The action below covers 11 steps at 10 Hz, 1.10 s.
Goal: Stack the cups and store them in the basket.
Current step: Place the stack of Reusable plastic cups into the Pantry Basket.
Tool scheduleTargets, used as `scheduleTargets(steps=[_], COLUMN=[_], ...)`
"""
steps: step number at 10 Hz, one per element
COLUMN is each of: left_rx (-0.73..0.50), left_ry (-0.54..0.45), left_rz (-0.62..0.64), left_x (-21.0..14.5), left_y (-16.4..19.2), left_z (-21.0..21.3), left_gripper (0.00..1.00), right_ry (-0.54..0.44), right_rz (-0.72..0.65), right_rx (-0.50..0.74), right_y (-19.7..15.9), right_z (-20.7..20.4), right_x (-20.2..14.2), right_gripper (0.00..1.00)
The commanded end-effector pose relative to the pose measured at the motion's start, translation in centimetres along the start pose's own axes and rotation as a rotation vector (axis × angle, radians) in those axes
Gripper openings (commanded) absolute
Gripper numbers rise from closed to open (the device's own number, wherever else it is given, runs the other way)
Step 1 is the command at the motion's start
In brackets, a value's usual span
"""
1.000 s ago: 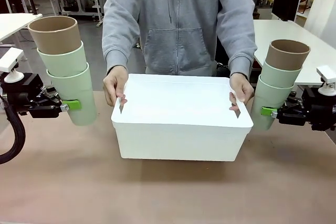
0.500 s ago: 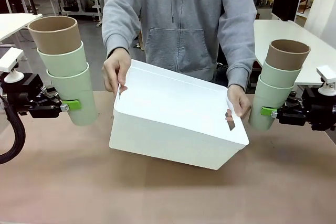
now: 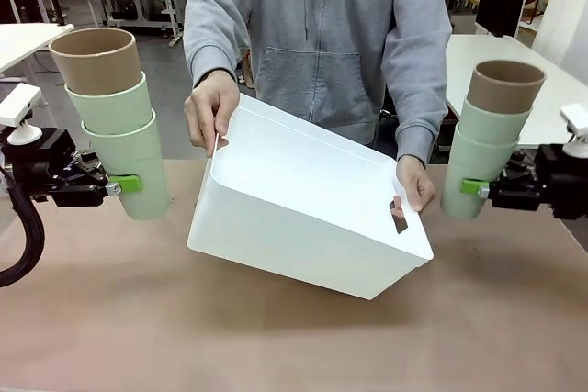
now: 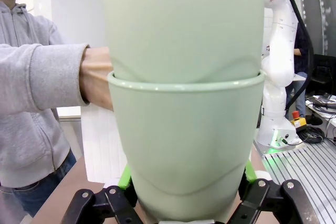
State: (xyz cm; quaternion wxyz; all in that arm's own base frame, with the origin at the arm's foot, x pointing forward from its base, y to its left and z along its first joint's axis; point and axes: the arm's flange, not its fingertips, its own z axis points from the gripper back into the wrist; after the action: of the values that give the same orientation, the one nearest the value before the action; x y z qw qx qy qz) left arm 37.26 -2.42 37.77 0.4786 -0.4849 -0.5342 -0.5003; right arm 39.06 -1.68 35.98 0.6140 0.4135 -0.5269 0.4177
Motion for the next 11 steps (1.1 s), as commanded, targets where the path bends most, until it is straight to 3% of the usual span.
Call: scheduleTargets(steps=[1, 6, 11], left_rx=[-0.004, -0.004, -0.004], left_ry=[-0.003, -0.003, -0.003], left_rz=[-0.017, -0.017, -0.017], left_x=[0.3, 0.3, 0.3], left_y=[0.0, 0.0, 0.0], left_z=[-0.2, -0.2, -0.2], left_gripper=[0.86, 0.86, 0.86], right_ry=[0.090, 0.430, 0.792], right_rz=[-0.002, 0.024, 0.072], right_rx=[-0.029, -0.112, -0.192], right_y=[4.3, 8.7, 9.9], right_z=[-0.7, -9.5, -21.0], right_x=[5.5, 11.9, 9.5], right_gripper=[0.86, 0.86, 0.86])
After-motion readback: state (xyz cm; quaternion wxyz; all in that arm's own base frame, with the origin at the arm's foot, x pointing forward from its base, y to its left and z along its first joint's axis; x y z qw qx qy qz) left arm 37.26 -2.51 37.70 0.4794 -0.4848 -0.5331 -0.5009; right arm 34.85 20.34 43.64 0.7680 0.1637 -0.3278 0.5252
